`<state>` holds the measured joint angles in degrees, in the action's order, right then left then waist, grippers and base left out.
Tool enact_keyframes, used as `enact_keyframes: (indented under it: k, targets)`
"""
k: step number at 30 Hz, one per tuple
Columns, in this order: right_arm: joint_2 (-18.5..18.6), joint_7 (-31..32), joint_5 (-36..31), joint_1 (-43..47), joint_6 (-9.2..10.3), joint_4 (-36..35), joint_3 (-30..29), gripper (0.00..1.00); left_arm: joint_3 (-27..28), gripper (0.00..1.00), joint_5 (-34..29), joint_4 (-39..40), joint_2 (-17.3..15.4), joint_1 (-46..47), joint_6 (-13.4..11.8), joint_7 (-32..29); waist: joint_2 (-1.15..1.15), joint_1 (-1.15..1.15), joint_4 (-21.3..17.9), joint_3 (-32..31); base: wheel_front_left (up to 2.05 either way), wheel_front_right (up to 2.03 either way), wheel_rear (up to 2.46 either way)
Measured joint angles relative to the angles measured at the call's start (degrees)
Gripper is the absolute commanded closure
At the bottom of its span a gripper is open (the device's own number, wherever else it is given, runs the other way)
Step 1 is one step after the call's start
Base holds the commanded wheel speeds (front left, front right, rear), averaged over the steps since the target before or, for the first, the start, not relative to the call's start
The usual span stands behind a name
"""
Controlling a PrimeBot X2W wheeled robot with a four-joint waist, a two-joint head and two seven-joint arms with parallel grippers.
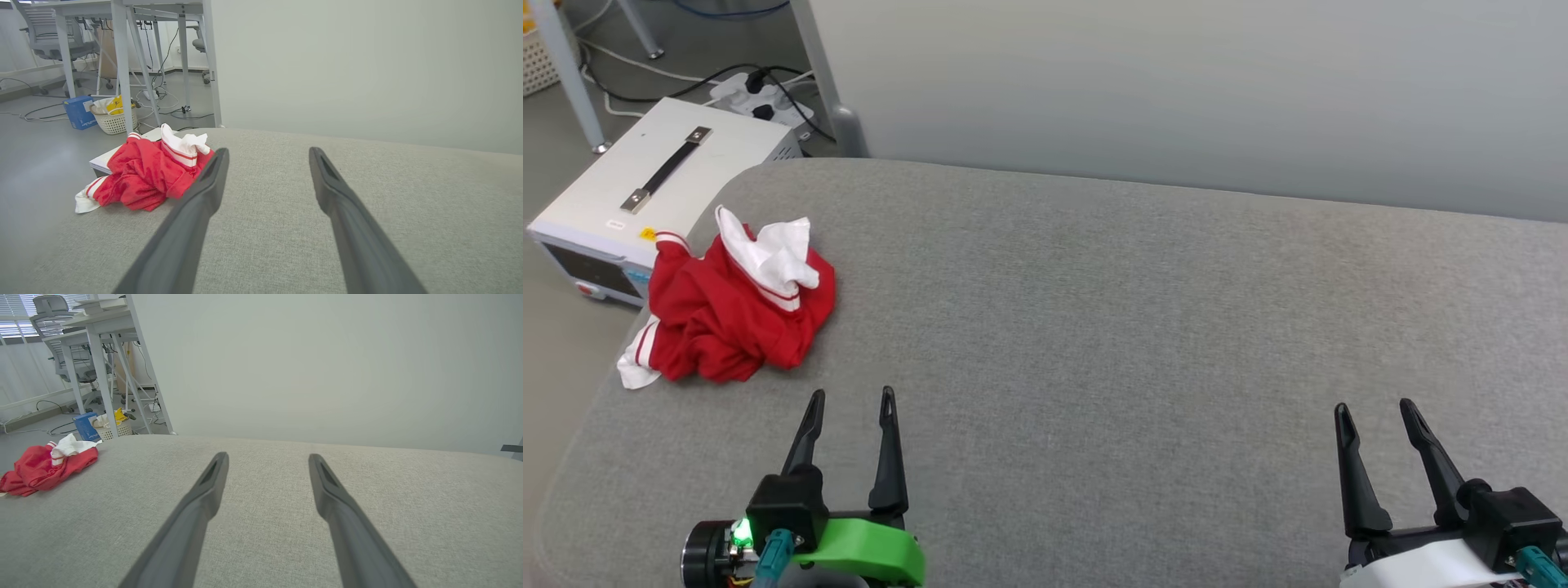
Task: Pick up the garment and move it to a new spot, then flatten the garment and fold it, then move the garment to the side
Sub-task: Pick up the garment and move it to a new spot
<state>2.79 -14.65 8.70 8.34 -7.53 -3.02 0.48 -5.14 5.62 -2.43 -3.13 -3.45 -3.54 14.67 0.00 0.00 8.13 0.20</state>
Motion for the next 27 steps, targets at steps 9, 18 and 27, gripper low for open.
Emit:
enact_keyframes:
  k: [9, 18, 27]
  targets:
    - [0.0, 0.0, -0.42, -0.04, 0.0, -0.09, 0.38, 0.0, 1.41, 0.0, 0.08, 0.03, 0.0, 0.05, 0.05, 0.0, 0.0, 0.0, 5.54, 0.96, 0.0, 0.0, 0.0]
    - [0.0, -0.01, -0.91, -0.18, 0.0, -0.23, 1.0, 0.0, 2.3, 0.0, 0.75, 0.08, 0.0, 0.15, 0.24, 0.0, 0.0, 0.0, 11.85, 2.02, 0.0, 0.0, 0.0]
    - [-0.02, 0.0, -0.99, -0.38, 0.0, -0.22, 1.51, 0.0, 3.26, 0.0, 1.57, 0.05, 0.0, 0.24, 0.21, 0.0, 0.0, 0.0, 17.83, 2.94, 0.0, 0.0, 0.0]
